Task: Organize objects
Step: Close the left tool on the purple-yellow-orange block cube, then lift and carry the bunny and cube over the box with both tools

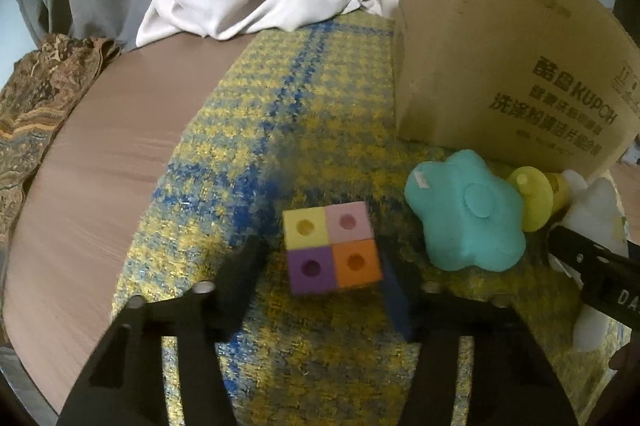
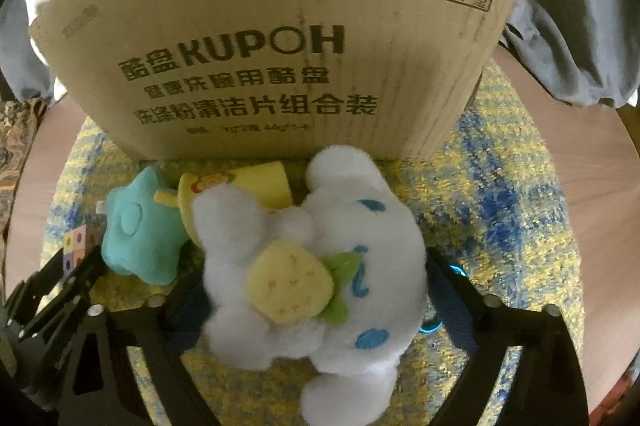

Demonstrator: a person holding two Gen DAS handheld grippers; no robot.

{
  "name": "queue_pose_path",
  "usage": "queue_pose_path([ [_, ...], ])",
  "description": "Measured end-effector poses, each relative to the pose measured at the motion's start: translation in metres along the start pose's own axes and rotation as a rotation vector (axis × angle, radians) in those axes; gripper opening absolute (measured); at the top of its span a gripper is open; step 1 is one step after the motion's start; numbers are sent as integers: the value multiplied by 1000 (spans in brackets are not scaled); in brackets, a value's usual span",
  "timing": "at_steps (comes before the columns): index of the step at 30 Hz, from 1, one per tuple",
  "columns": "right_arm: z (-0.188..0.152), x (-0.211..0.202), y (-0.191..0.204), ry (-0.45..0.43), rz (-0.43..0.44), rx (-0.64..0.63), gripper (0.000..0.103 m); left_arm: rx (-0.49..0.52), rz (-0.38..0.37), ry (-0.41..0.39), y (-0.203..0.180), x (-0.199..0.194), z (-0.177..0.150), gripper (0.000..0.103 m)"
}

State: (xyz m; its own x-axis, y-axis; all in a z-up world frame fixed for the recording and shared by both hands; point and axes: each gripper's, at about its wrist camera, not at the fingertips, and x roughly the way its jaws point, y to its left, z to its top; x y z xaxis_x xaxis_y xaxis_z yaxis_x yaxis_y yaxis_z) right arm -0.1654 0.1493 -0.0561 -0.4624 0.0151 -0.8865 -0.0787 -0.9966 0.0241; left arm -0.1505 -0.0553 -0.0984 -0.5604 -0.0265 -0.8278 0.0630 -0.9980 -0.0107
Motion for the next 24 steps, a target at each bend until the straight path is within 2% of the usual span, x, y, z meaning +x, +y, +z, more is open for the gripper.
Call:
queue_pose_path([
  [1,-1,-1,2,-7,-8,-11,88,1,-2,-1,-1,-1,0,42],
  [4,-4,-2,5,-13,-10,-19,86,3,-5,-6,-1,-2,0,40],
  [15,-14,-17,8,-45,8,-17,84,30,-2,-23,-8,-17,-3,40],
  [24,-21,-51,9,-106,7,-28,84,50,-14,-66,-22,-39,3,40],
])
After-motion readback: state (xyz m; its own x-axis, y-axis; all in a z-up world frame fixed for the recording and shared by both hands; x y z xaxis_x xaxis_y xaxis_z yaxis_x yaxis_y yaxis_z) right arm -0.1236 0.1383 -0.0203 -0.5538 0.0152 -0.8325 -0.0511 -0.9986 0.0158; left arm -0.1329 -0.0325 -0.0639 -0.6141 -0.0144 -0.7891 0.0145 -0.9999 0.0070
